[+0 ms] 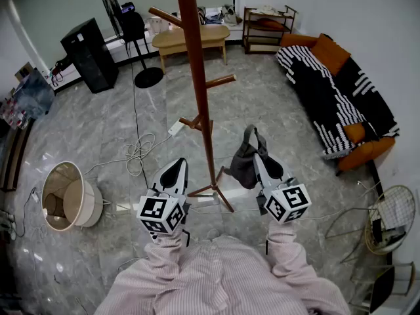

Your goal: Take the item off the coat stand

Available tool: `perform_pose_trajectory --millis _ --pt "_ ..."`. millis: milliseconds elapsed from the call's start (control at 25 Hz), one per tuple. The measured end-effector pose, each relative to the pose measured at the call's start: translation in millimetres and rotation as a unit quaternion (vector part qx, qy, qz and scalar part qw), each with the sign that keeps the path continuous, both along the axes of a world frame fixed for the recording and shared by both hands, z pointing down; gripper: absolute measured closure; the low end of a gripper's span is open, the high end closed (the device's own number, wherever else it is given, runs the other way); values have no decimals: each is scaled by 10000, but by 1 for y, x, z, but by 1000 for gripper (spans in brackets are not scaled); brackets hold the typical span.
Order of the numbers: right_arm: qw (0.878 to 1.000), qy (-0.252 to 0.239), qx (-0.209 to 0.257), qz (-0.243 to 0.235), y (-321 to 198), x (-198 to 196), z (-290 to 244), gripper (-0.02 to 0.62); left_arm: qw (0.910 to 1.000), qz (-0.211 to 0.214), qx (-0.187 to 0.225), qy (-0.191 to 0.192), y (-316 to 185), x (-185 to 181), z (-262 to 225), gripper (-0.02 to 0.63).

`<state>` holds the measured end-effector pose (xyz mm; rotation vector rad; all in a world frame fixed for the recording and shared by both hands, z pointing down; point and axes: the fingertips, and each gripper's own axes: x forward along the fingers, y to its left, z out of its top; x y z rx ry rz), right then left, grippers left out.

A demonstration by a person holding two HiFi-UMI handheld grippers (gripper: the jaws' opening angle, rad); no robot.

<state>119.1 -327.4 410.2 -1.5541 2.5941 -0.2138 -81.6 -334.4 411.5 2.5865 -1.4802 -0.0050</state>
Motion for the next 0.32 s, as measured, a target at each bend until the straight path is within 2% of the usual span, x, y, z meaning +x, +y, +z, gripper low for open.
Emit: perform_pose_trajectory --millis 320 --pt "10000 0 -10 39 2 4 0 569 10000 -28 -6 -2 3 0 -1 604"
